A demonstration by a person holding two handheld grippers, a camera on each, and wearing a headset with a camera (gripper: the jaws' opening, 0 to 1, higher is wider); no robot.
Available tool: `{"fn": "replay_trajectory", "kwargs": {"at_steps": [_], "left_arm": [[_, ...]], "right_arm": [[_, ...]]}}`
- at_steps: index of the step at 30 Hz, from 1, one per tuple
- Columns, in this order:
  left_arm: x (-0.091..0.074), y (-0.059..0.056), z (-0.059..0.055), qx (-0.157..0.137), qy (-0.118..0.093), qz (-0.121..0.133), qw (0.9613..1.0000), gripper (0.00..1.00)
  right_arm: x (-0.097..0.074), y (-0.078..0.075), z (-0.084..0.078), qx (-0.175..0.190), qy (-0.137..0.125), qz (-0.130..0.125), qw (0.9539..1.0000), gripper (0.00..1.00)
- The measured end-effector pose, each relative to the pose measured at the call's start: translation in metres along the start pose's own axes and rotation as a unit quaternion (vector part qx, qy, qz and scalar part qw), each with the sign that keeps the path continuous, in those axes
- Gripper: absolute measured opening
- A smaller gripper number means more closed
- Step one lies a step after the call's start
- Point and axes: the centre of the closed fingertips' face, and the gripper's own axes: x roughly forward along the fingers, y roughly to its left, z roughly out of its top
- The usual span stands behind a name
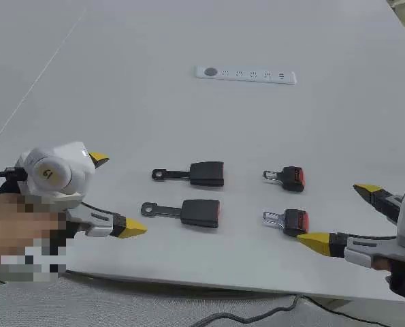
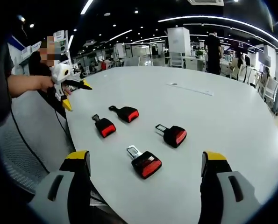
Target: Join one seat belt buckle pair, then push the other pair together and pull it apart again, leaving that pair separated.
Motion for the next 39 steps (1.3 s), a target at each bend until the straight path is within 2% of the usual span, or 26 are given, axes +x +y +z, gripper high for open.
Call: {"fn": "replay_trajectory", "kwargs": {"at_steps": [2, 4, 9, 11, 15, 18, 21, 34, 39], "left_arm": [[0.001, -0.004, -0.002, 0.006, 0.010, -0.001, 0.9999, 1.00], [0.000, -0.005, -0.002, 0.009, 0.010, -0.003, 0.9999, 1.00], [-0.001, -0.001, 0.004, -0.001, -0.006, -0.001, 1.0000, 1.00], [-0.002, 0.000, 0.003, -0.002, -0.007, 0.000, 1.0000, 1.00], [-0.001, -0.002, 0.005, -0.001, -0.010, -0.001, 0.9999, 1.00], [-0.002, -0.006, 0.012, 0.011, -0.027, -0.005, 0.9996, 1.00], [-0.002, -0.003, 0.011, 0.007, -0.022, -0.006, 0.9997, 1.00], [-0.003, -0.006, 0.011, 0.006, -0.020, -0.003, 0.9998, 1.00], [-0.003, -0.003, 0.006, 0.010, -0.016, -0.003, 0.9998, 1.00]], "right_arm": [[0.000, -0.001, 0.002, 0.000, -0.002, -0.001, 1.0000, 0.99], [0.000, -0.003, 0.002, 0.000, -0.004, -0.001, 1.0000, 0.99], [0.000, -0.004, 0.003, -0.002, -0.002, -0.002, 1.0000, 0.99], [-0.001, -0.005, 0.003, -0.002, -0.002, -0.002, 1.0000, 0.99], [-0.002, -0.006, 0.005, -0.004, 0.000, -0.003, 1.0000, 0.99], [-0.003, -0.008, 0.005, -0.007, 0.001, -0.005, 1.0000, 0.99], [-0.002, -0.008, 0.006, -0.005, 0.001, -0.006, 1.0000, 0.99], [-0.003, -0.007, 0.007, -0.006, 0.000, -0.009, 0.9999, 0.98], [-0.004, -0.006, 0.007, -0.005, -0.001, -0.009, 0.9999, 0.98]]}}
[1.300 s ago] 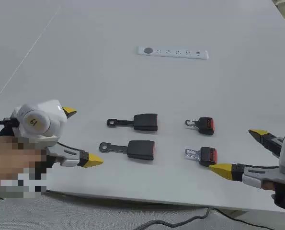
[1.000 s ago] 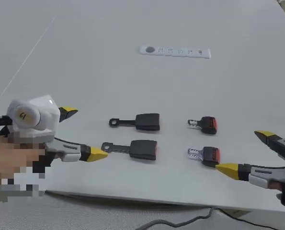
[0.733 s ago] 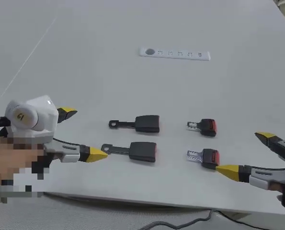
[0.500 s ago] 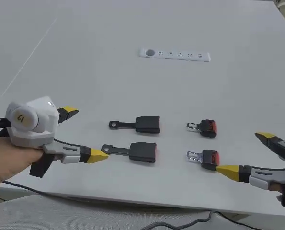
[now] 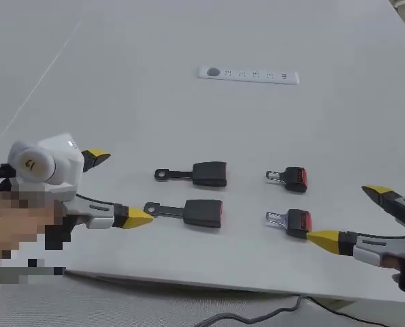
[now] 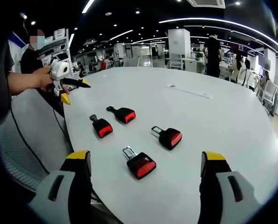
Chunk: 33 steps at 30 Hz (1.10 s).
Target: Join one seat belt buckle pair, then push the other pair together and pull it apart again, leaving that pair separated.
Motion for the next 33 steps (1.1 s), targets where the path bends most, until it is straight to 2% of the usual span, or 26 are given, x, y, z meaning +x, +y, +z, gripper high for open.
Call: {"fn": "replay_trajectory", "kwargs": {"at_steps": [6, 9, 17, 33], "left_arm": [[-0.0005, 0.0025, -0.0004, 0.002, -0.002, 0.001, 1.0000, 1.00], [-0.0004, -0.0002, -0.0016, 0.012, 0.002, -0.001, 0.9999, 1.00], [-0.0005, -0.0016, 0.0004, 0.008, -0.001, -0.001, 1.0000, 1.00], [-0.0004, -0.0060, 0.0051, 0.015, -0.006, -0.004, 0.9999, 0.99]], "right_arm": [[0.0006, 0.0006, 0.0004, -0.011, -0.002, 0.001, 0.9999, 0.96], [0.0014, 0.0011, 0.0010, -0.011, -0.003, 0.000, 0.9999, 0.96], [0.0025, 0.0063, 0.0018, -0.015, -0.001, 0.001, 0.9999, 0.96], [0.0024, 0.0041, 0.0021, -0.020, -0.001, 0.000, 0.9998, 0.96]]}}
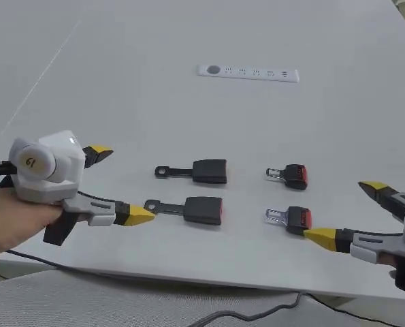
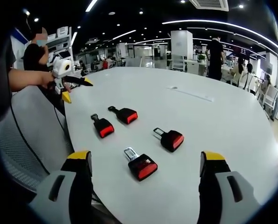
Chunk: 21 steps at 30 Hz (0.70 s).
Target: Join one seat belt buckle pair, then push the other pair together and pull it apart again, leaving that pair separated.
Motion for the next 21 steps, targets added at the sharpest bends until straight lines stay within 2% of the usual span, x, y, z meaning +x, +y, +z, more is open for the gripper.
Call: {"fn": "replay_trajectory", "kwargs": {"at_steps": [3, 9, 12, 21], "left_arm": [[-0.0009, -0.0023, 0.0028, 0.003, 0.000, 0.000, 1.0000, 0.99], [0.0009, -0.0053, -0.0010, 0.009, 0.008, -0.007, 0.9999, 0.98], [0.0019, -0.0029, -0.0034, 0.014, 0.012, -0.006, 0.9998, 0.97], [0.0058, -0.0058, -0.0030, 0.026, 0.014, -0.015, 0.9995, 0.94]], "right_arm": [[-0.0001, 0.0008, 0.0009, 0.002, -0.001, 0.000, 1.0000, 0.96], [0.0014, 0.0014, 0.0018, 0.003, -0.003, 0.003, 1.0000, 0.95], [0.0016, 0.0013, -0.0004, 0.002, 0.001, 0.005, 1.0000, 0.93], [0.0009, 0.0015, -0.0014, -0.004, 0.009, 0.006, 0.9999, 0.90]]}}
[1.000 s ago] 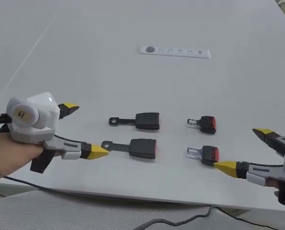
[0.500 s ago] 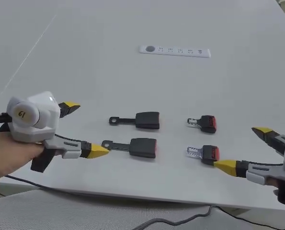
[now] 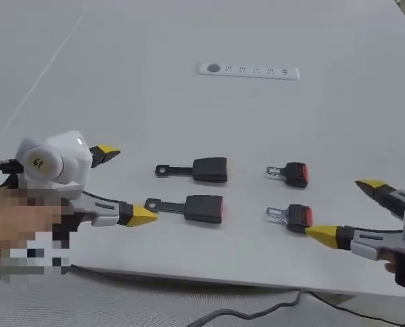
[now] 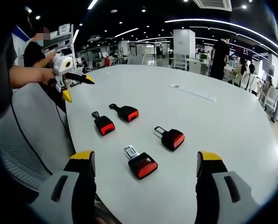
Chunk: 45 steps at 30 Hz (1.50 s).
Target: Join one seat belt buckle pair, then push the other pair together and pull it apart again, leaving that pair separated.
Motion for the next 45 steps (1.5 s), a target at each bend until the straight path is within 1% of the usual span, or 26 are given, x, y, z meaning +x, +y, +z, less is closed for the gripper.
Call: {"fn": "replay_trajectory", "kwargs": {"at_steps": [3, 4, 5, 6, 8, 12, 14, 16, 17, 21, 22, 24, 26, 27, 28, 29, 30, 33, 35, 36, 37, 39, 41, 43, 45], "left_arm": [[0.003, -0.004, 0.000, 0.013, 0.007, -0.005, 0.9999, 0.94], [0.003, -0.004, -0.001, 0.018, 0.010, -0.007, 0.9998, 0.93], [0.003, -0.007, -0.001, 0.028, 0.014, -0.014, 0.9994, 0.91], [0.003, -0.007, -0.001, 0.031, 0.013, -0.016, 0.9993, 0.89], [0.004, -0.007, -0.001, 0.033, 0.014, -0.017, 0.9992, 0.87], [0.007, -0.010, 0.003, 0.029, 0.010, -0.023, 0.9993, 0.87], [0.009, -0.012, 0.004, 0.028, 0.010, -0.024, 0.9993, 0.87], [0.011, -0.016, 0.005, 0.027, 0.013, -0.029, 0.9991, 0.87], [0.011, -0.018, 0.005, 0.028, 0.015, -0.030, 0.9990, 0.86], [0.015, -0.022, 0.004, 0.033, 0.026, -0.041, 0.9983, 0.86], [0.016, -0.023, 0.003, 0.035, 0.031, -0.045, 0.9979, 0.87], [0.019, -0.028, 0.004, 0.042, 0.035, -0.058, 0.9968, 0.87], [0.022, -0.030, 0.005, 0.044, 0.039, -0.065, 0.9962, 0.86], [0.024, -0.031, 0.006, 0.041, 0.040, -0.071, 0.9959, 0.85], [0.026, -0.031, 0.008, 0.039, 0.041, -0.074, 0.9957, 0.85], [0.028, -0.034, 0.010, 0.039, 0.043, -0.079, 0.9952, 0.85], [0.029, -0.036, 0.011, 0.042, 0.045, -0.084, 0.9946, 0.84], [0.035, -0.041, 0.012, 0.060, 0.056, -0.097, 0.9919, 0.83], [0.038, -0.042, 0.011, 0.070, 0.060, -0.105, 0.9902, 0.80], [0.042, -0.043, 0.013, 0.075, 0.062, -0.109, 0.9893, 0.79], [0.045, -0.043, 0.013, 0.079, 0.064, -0.109, 0.9888, 0.78], [0.051, -0.041, 0.011, 0.091, 0.070, -0.108, 0.9875, 0.74], [0.056, -0.041, 0.015, 0.096, 0.073, -0.106, 0.9870, 0.71], [0.060, -0.043, 0.012, 0.099, 0.078, -0.115, 0.9854, 0.70], [0.066, -0.045, 0.009, 0.116, 0.082, -0.118, 0.9828, 0.68]], "right_arm": [[0.001, 0.000, 0.001, -0.002, 0.000, 0.002, 1.0000, 0.89], [0.001, 0.000, 0.001, -0.003, 0.001, 0.002, 1.0000, 0.89], [0.001, 0.000, 0.002, -0.005, 0.001, 0.003, 1.0000, 0.88], [0.002, 0.000, 0.002, -0.006, 0.002, 0.003, 1.0000, 0.88], [0.002, 0.001, 0.002, -0.008, 0.003, 0.005, 0.9999, 0.87], [0.003, 0.000, 0.002, -0.013, 0.005, 0.009, 0.9999, 0.84], [0.004, 0.003, 0.004, -0.005, 0.003, 0.017, 0.9998, 0.80], [0.005, 0.005, 0.003, -0.017, 0.009, 0.025, 0.9995, 0.79], [0.006, 0.005, 0.003, -0.019, 0.012, 0.025, 0.9994, 0.78], [0.008, 0.007, 0.006, -0.029, 0.010, 0.038, 0.9988, 0.76], [0.009, 0.008, 0.008, -0.026, 0.009, 0.046, 0.9986, 0.76], [0.010, 0.010, 0.010, -0.030, 0.008, 0.048, 0.9984, 0.76], [0.012, 0.013, 0.011, -0.029, 0.011, 0.058, 0.9978, 0.72], [0.013, 0.014, 0.009, -0.027, 0.019, 0.067, 0.9972, 0.69], [0.014, 0.015, 0.008, -0.028, 0.021, 0.073, 0.9968, 0.67], [0.015, 0.017, 0.008, -0.028, 0.022, 0.080, 0.9961, 0.64], [0.016, 0.017, 0.008, -0.031, 0.023, 0.081, 0.9960, 0.63], [0.018, 0.020, 0.007, -0.041, 0.029, 0.086, 0.9950, 0.63], [0.019, 0.020, 0.007, -0.050, 0.033, 0.089, 0.9942, 0.62], [0.020, 0.020, 0.006, -0.053, 0.035, 0.093, 0.9936, 0.60], [0.021, 0.021, 0.006, -0.054, 0.036, 0.098, 0.9931, 0.57], [0.023, 0.021, 0.004, -0.053, 0.039, 0.106, 0.9922, 0.52], [0.026, 0.019, 0.003, -0.060, 0.041, 0.106, 0.9916, 0.52], [0.029, 0.020, -0.001, -0.061, 0.048, 0.113, 0.9906, 0.51], [0.032, 0.021, -0.005, -0.072, 0.056, 0.120, 0.9886, 0.49]]}}
